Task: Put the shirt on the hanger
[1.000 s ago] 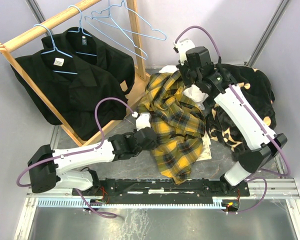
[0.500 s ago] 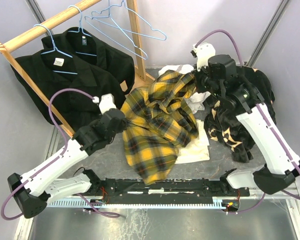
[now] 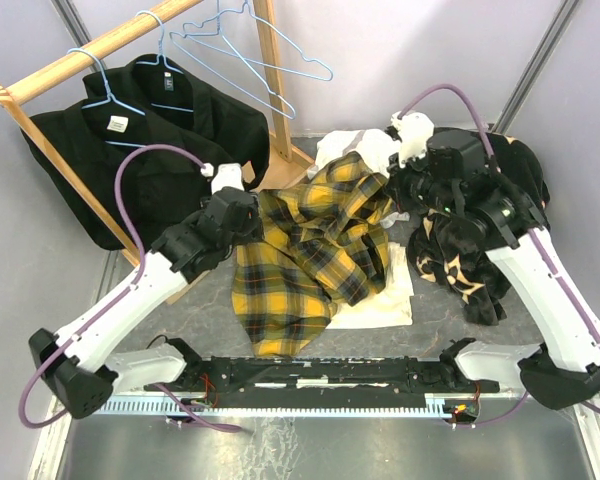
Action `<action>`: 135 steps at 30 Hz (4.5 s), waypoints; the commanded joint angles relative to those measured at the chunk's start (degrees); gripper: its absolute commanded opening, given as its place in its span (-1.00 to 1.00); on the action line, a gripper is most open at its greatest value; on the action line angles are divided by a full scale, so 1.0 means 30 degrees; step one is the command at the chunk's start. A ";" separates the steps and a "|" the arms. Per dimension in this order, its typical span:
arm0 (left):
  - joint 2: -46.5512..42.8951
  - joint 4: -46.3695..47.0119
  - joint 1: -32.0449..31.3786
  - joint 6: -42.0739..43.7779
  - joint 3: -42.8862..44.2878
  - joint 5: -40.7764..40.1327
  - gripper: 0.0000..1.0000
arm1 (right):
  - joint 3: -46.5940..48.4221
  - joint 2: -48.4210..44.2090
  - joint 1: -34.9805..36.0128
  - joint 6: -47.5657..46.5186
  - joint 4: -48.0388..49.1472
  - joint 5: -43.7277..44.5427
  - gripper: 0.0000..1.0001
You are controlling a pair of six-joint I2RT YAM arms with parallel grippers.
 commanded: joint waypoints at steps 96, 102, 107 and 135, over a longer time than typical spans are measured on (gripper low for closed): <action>0.3069 0.7798 -0.8243 1.2282 2.3512 -0.3576 -0.95 | 1.5658 0.4087 -0.0080 0.1909 1.4925 -0.0460 -1.00; 0.4030 0.8667 -0.8211 1.3636 2.5447 -0.2874 -0.95 | 1.6606 0.4785 -0.0070 0.1708 1.5524 -0.0363 -1.00; 0.4133 0.8723 -0.8196 1.3572 2.5356 -0.2823 -0.95 | 1.5995 0.4469 -0.0081 0.1350 1.5307 -0.0500 -1.00; -0.4904 0.7143 -0.8215 0.6159 0.7297 -0.3691 -0.95 | 0.0212 -0.3881 -0.0066 0.3997 1.0287 -0.0867 -1.00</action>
